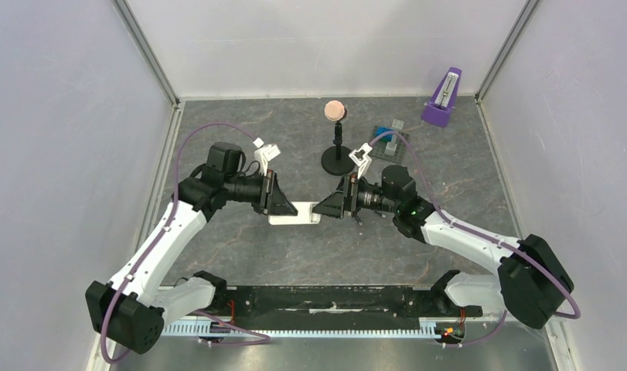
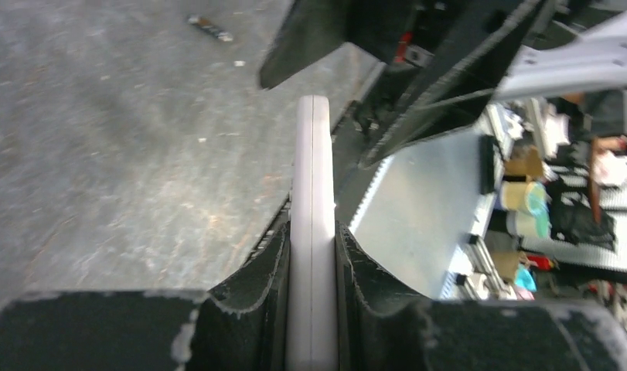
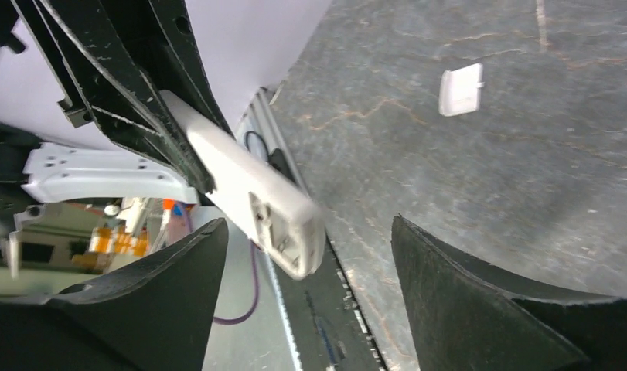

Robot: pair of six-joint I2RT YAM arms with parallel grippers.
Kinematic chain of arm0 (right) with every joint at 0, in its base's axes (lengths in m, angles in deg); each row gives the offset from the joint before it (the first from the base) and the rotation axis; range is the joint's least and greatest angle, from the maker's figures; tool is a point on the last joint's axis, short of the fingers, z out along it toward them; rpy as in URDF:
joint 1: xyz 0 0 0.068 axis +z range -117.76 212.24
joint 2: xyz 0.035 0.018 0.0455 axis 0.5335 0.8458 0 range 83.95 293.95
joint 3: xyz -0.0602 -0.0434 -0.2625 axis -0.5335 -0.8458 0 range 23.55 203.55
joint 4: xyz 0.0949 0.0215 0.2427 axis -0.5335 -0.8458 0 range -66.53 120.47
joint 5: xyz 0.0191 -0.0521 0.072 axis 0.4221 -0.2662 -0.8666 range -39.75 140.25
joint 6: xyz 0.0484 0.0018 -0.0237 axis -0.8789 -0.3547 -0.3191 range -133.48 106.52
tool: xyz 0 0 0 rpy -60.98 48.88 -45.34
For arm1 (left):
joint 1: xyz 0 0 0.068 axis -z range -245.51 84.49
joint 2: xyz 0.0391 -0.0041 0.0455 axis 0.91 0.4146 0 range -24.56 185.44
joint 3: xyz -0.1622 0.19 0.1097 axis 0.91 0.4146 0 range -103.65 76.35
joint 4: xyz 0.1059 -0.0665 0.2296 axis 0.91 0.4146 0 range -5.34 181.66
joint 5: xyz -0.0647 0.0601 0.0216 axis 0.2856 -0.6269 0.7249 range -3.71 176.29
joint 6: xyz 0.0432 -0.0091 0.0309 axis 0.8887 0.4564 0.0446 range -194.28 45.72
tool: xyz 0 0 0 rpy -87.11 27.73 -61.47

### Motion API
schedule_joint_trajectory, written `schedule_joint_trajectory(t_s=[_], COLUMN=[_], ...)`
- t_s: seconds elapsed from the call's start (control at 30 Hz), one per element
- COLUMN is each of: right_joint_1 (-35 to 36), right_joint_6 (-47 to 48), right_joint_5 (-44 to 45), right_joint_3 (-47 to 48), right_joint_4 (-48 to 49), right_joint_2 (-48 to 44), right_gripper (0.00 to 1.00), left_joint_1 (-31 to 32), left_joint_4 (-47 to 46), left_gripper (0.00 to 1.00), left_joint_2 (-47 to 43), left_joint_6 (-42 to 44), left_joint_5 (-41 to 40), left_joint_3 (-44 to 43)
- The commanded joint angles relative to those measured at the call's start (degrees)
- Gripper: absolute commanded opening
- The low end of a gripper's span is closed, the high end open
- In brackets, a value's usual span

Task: Load the batteries into the remote control
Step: Adjust the remote control at the center of the board.

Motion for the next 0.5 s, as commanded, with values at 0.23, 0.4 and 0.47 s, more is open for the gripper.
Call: schedule_joint_trajectory(t_s=[0.23,0.4,0.47], right_joint_1=[2.5,3.3,3.8], right_joint_6=[-21.6,-33.6,-34.4], right_joint_5=[-7.3,-6.2,-4.9], right_joint_3=[0.8,-0.6,-0.1], right_joint_4=[28.2,39.7,39.6], right_joint_2=[-2.3,-2.0,-2.5], right_gripper=[0.56,0.20,0.11], left_joint_1=[0.1,0.1,0.1], left_joint_4=[-12.7,-28.3,-33.7], left_gripper=[0.02,0.03,0.07], left_joint_2=[-5.4,-8.0,-9.0], left_joint_6=[-12.4,-27.4,-31.5], left_joint_5=[17.1,17.2,17.0], left_joint_3=[-6.2,-1.2,0.5])
